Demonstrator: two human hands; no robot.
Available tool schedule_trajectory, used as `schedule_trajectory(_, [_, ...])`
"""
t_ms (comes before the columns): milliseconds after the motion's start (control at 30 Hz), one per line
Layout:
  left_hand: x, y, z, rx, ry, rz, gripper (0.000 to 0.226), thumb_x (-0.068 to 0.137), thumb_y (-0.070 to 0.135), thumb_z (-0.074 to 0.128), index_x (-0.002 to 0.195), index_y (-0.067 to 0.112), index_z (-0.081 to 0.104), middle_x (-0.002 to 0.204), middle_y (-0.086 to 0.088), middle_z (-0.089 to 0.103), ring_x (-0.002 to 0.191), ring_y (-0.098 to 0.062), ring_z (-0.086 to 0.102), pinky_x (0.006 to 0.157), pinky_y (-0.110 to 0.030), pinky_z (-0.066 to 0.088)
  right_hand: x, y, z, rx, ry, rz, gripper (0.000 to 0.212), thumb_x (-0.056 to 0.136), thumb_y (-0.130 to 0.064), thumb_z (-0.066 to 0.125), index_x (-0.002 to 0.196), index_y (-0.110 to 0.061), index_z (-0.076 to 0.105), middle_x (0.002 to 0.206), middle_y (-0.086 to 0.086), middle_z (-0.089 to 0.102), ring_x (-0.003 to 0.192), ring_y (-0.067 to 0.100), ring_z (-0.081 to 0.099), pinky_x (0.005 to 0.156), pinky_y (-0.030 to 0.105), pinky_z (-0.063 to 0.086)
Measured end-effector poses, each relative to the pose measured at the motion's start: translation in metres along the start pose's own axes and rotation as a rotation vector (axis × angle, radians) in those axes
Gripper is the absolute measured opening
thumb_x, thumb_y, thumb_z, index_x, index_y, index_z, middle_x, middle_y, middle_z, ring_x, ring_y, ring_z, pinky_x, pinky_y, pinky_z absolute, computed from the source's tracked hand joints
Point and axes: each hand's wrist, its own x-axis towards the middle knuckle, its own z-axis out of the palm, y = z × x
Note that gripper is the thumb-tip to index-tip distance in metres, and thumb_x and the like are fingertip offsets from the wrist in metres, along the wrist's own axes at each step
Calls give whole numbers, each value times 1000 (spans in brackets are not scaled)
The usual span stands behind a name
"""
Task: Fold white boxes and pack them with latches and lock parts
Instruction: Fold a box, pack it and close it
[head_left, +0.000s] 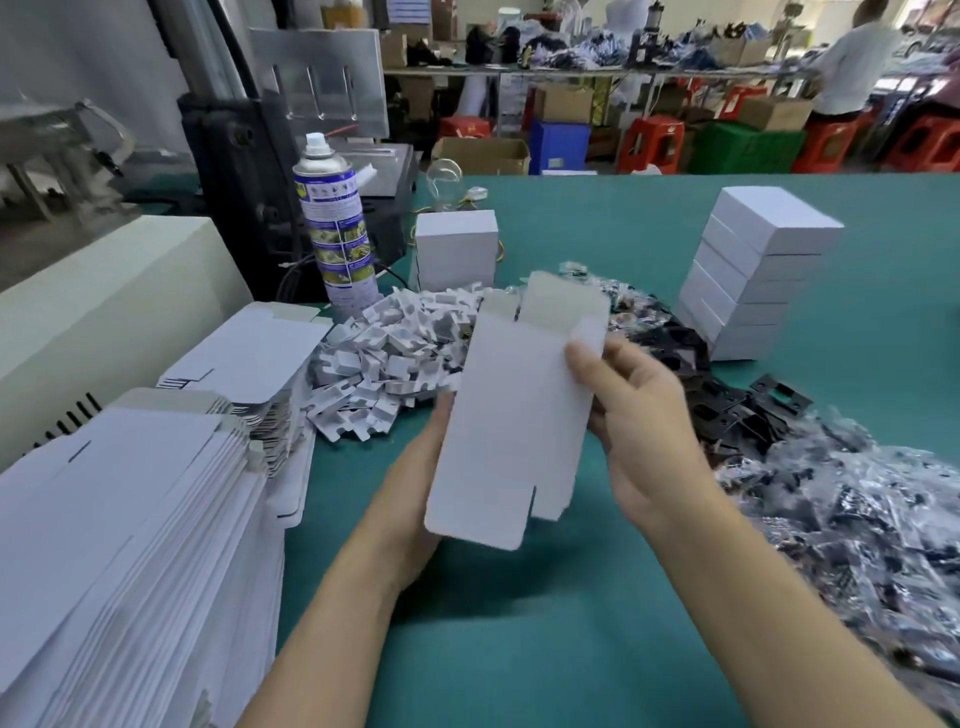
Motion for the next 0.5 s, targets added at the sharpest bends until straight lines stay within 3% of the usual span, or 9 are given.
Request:
schedule_trajectory(100, [-9,4,11,-53,-259,-151,54,97,75,33,116,50,76,123,5,78,106,-15,76,81,-32,63,-9,20,-11,-19,8,173,10,99,-28,67,104,-24,75,96,-4,79,75,11,72,50,27,55])
schedule_trajectory(133, [-10,4,13,-58,-297,-192,61,90,82,37,119,46,76,128,-2,76,110,-23,76,86,-38,63,-12,24,-13,-21,-4,222,10,99,-32,67,102,-26,75,91,-4,78,68,11,71,42,27,49])
schedule_trajectory(200, [-11,3,15,-76,-336,-215,79,68,92,55,121,37,78,128,-12,75,106,-33,76,87,-44,63,-16,30,-16,-13,-35,261,11,97,-36,69,100,-27,74,85,-2,76,59,14,68,39,25,45])
schedule_trajectory(267, [-11,0,13,-158,-389,-213,100,52,90,76,129,26,75,126,-16,74,103,-36,75,86,-46,62,-19,33,-19,-1,-68,241,9,95,-36,71,99,-28,74,87,2,76,64,19,68,41,27,44])
schedule_trajectory(333, [-10,-1,10,-191,-411,-217,115,47,87,82,138,18,69,124,-20,72,102,-38,72,90,-49,60,-20,36,-18,12,-88,208,10,94,-33,72,102,-27,74,91,6,74,71,27,61,40,27,39])
schedule_trajectory(400, [-9,-2,9,-146,-404,-177,108,51,88,81,134,20,71,119,-18,73,99,-35,73,87,-45,60,-19,36,-17,-39,-58,122,20,94,-27,74,114,-28,71,100,2,75,78,22,63,46,28,46])
schedule_trajectory(500, [-9,-1,8,-32,-348,-140,115,49,91,79,132,14,68,114,-16,75,96,-33,73,84,-40,60,-14,34,-24,-421,39,-239,38,92,-28,76,128,-29,62,116,-9,66,110,5,62,82,19,50])
